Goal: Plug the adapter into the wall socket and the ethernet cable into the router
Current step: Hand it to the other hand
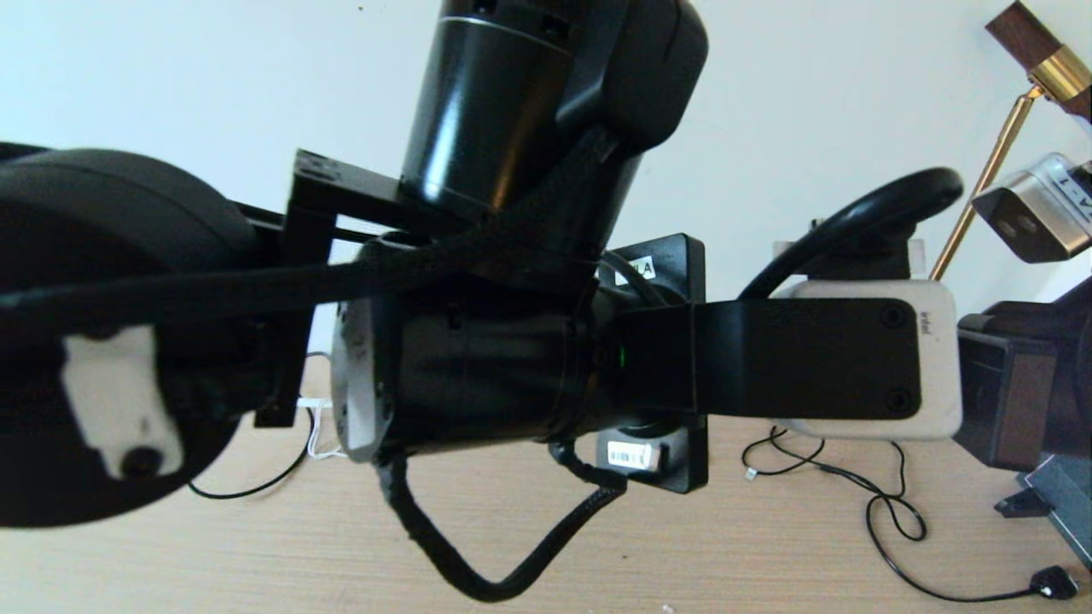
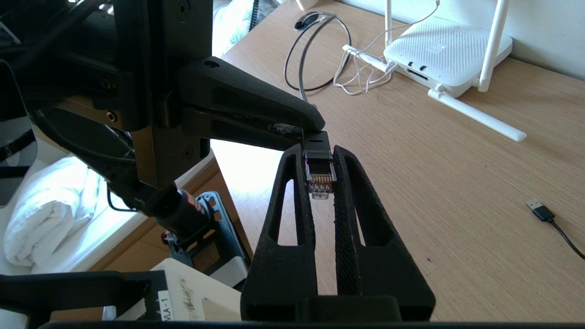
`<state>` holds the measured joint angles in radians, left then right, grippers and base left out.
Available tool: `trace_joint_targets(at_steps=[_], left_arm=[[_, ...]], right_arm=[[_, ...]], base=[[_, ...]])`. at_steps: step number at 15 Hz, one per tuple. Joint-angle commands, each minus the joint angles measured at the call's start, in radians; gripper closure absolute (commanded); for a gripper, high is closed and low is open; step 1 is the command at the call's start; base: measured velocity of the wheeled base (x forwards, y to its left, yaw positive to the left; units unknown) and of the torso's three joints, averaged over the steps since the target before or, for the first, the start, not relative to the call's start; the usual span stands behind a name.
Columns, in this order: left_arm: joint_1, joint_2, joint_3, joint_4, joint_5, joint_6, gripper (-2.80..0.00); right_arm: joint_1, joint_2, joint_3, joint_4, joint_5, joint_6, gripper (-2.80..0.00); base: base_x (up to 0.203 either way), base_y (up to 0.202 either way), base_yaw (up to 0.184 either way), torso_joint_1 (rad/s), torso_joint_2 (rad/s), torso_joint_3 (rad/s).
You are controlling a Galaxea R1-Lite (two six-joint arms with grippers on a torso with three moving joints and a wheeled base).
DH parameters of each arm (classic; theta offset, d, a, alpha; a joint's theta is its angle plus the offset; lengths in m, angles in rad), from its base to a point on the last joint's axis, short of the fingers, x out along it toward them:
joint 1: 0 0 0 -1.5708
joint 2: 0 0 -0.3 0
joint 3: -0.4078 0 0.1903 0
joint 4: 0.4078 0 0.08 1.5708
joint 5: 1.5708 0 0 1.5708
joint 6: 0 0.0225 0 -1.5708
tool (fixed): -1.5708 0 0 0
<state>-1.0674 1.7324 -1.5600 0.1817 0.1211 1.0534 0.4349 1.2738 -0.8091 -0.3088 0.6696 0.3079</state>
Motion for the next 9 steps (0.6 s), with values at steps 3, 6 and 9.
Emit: trace_joint_targets(at_steps=[3, 6, 9], left_arm=[[0.000, 0.006, 0.011, -0.022, 0.002, 0.008, -2.80], [0.000, -0.010, 0.029, -0.052, 0.000, 0.013, -2.80], [0.000, -0.067, 0.163, -0.197, -0.002, 0.054, -2.80]], right_arm=[[0.001, -0.002, 0.007, -0.001, 0.002, 0.004, 0.00], [0.000, -0.009, 0.014, 0.000, -0.001, 0.059, 0.00], [-0.013, -0.031, 0.029, -0.001, -0.021, 0.209, 0.00]], base=[[0.000, 0.000, 0.000, 0.000, 0.00, 0.000], [0.000, 0.000, 0.000, 0.000, 0.00, 0.000], [0.000, 0.000, 0.000, 0.000, 0.00, 0.000]])
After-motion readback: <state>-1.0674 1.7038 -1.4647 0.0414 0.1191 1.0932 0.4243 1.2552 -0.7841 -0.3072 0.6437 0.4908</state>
